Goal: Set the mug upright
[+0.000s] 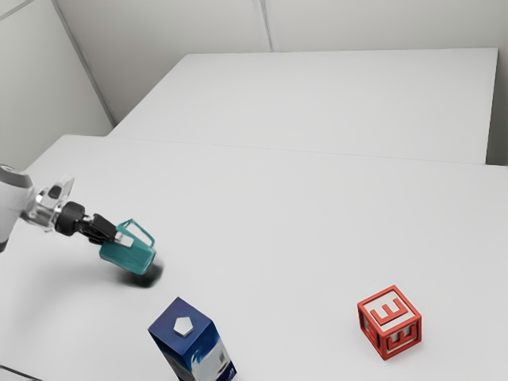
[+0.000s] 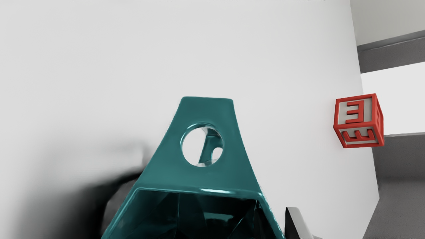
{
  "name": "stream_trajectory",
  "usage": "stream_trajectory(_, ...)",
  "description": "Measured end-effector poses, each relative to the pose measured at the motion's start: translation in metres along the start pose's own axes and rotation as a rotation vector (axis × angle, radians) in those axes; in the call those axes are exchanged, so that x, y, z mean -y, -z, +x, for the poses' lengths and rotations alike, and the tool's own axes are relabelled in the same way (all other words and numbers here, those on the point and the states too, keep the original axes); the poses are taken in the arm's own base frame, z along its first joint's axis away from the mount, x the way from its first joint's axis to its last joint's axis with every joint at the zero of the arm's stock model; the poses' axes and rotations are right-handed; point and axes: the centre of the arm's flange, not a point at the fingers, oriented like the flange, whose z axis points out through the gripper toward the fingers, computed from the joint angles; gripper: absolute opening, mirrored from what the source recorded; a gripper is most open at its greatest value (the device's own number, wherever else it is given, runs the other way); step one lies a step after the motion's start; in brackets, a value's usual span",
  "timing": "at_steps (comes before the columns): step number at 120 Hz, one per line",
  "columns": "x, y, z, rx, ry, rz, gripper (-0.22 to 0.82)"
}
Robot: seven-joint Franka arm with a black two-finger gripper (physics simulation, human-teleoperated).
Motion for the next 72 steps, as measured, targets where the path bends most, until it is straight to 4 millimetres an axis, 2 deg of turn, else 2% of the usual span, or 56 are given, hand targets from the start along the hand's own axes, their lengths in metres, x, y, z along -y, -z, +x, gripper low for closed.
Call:
stream_trajectory(24, -0.058, 0.003, 0.029, 0.029, -0.109, 0.051, -0.17)
stream_trajectory(43, -0.100, 0.007, 0.060, 0.105, -0.185, 0.140, -0.17)
stream_trajectory(62, -0.139, -0.003, 0.085, 0.221, -0.242, 0.254, -0.18)
stream_trajectory(72, -0.156, -0.016, 0.097, 0.286, -0.267, 0.316, -0.17)
